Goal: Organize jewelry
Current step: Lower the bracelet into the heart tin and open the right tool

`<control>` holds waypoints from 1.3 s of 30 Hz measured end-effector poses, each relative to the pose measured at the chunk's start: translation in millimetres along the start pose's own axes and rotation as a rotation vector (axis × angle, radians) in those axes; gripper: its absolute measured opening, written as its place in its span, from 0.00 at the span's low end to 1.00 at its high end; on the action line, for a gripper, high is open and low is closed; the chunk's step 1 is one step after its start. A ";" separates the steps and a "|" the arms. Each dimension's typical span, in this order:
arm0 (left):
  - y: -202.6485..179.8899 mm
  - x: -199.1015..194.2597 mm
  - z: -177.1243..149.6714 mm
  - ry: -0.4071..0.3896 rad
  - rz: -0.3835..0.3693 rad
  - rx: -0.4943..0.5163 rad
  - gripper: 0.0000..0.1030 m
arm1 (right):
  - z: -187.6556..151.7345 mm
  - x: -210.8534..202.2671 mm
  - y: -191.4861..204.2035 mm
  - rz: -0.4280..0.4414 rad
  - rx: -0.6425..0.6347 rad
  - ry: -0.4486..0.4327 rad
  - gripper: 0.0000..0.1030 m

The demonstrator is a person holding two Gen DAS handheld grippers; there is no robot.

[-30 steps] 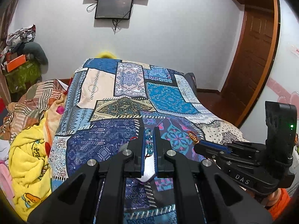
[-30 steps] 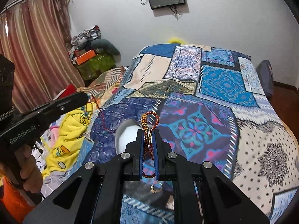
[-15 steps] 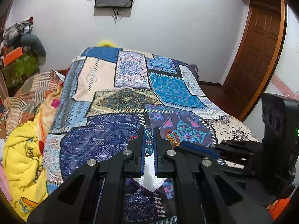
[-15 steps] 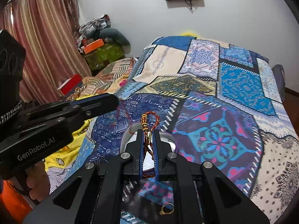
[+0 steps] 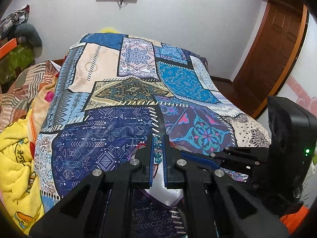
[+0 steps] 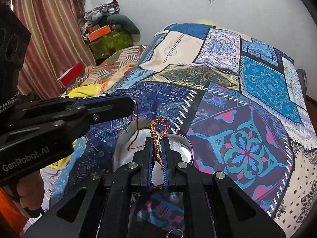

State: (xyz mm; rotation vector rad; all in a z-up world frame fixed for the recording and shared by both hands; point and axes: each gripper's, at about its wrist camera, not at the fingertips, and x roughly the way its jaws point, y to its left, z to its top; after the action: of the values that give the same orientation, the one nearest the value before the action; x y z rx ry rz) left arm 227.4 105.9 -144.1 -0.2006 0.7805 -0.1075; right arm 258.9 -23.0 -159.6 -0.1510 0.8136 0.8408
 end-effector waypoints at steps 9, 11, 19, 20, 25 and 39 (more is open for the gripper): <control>5.4 13.1 -3.2 0.037 -0.007 -0.016 0.06 | -2.8 6.4 4.2 0.017 -0.011 0.019 0.08; 7.1 14.4 -3.7 0.044 -0.010 -0.024 0.06 | -3.5 8.2 4.3 0.015 -0.015 0.026 0.08; 14.5 2.5 -5.9 0.026 0.064 -0.025 0.10 | -4.4 12.0 6.5 -0.007 -0.027 0.042 0.08; 15.2 -0.3 -6.7 0.021 0.072 -0.023 0.12 | -4.6 11.9 6.9 -0.006 -0.027 0.047 0.10; 18.1 -11.6 -9.7 0.000 0.118 -0.030 0.35 | -7.0 8.8 8.6 -0.018 -0.025 0.064 0.23; -0.1 -57.4 -19.4 -0.084 0.200 -0.011 0.66 | -15.5 -47.1 3.8 -0.040 0.050 -0.032 0.53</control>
State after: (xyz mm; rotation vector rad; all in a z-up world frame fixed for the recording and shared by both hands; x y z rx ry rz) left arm 173.1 112.8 -118.1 -0.1363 0.7138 0.0936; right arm 228.7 -55.4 -137.0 -0.1092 0.7982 0.7828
